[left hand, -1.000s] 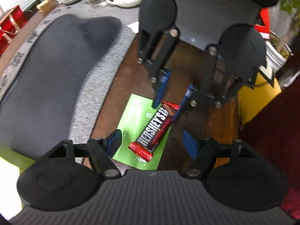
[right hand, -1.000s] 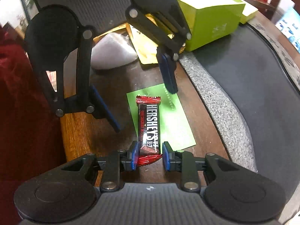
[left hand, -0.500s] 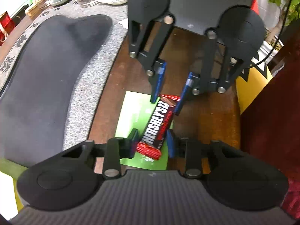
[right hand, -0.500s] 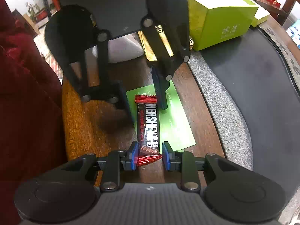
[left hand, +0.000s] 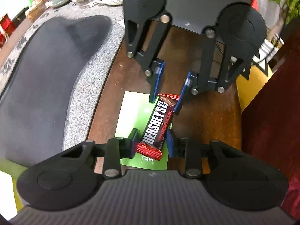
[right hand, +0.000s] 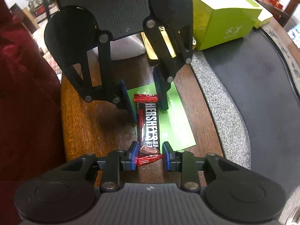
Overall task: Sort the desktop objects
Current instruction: 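Carry the bar over the green box and open both grippers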
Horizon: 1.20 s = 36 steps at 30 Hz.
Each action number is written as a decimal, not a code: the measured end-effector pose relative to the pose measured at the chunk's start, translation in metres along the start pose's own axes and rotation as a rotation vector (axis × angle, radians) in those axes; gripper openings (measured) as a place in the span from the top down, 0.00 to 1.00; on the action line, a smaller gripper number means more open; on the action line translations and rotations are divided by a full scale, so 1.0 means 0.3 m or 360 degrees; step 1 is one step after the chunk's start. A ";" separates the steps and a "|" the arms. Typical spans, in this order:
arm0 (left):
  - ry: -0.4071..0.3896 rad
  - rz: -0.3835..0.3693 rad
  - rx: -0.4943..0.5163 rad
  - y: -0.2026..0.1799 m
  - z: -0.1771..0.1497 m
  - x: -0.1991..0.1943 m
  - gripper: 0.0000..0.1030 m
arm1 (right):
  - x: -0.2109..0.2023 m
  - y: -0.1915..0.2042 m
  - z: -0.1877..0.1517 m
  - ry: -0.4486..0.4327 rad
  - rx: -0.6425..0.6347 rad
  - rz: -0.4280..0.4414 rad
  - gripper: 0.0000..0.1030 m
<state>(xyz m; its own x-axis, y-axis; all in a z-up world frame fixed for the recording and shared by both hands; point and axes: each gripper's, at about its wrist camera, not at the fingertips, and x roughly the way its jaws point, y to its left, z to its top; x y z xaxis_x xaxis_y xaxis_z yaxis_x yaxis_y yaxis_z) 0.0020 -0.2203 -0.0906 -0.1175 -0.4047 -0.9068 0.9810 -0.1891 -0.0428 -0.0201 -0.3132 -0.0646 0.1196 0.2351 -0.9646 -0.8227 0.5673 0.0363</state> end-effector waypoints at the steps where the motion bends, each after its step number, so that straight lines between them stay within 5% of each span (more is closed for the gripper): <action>1: -0.0005 -0.0003 -0.0017 -0.001 -0.007 -0.005 0.72 | -0.001 0.000 0.001 0.0001 0.0002 -0.0002 0.74; 6: -0.0068 0.0104 -0.0047 -0.024 -0.037 -0.095 0.73 | -0.051 0.019 0.041 0.0023 -0.0117 -0.0055 0.74; 11: -0.0122 0.0367 -0.0065 -0.048 -0.027 -0.275 0.73 | -0.189 0.033 0.147 -0.0043 -0.0348 -0.0206 0.75; 19: -0.0023 0.0723 -0.0170 0.200 -0.039 -0.553 0.73 | -0.317 0.008 0.437 -0.0273 -0.0743 -0.0423 0.76; 23: 0.0061 0.0741 -0.0252 0.260 -0.134 -0.653 0.73 | -0.265 -0.049 0.581 -0.0359 -0.0838 -0.0393 0.76; 30: 0.0165 0.0588 -0.0434 0.405 -0.325 -0.570 0.73 | -0.078 -0.116 0.712 -0.0338 -0.0880 -0.0176 0.76; 36: 0.0235 0.0444 -0.0577 0.505 -0.380 -0.460 0.72 | 0.051 -0.166 0.777 -0.0245 -0.0798 0.0039 0.76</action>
<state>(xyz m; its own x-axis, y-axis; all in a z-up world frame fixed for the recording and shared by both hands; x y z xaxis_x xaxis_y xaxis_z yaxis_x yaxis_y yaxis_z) 0.1845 -0.0912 -0.0198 0.1551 -0.2590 -0.9533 0.9656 0.2436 0.0909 0.1522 -0.1539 -0.0201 0.1461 0.3786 -0.9140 -0.9868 0.1215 -0.1074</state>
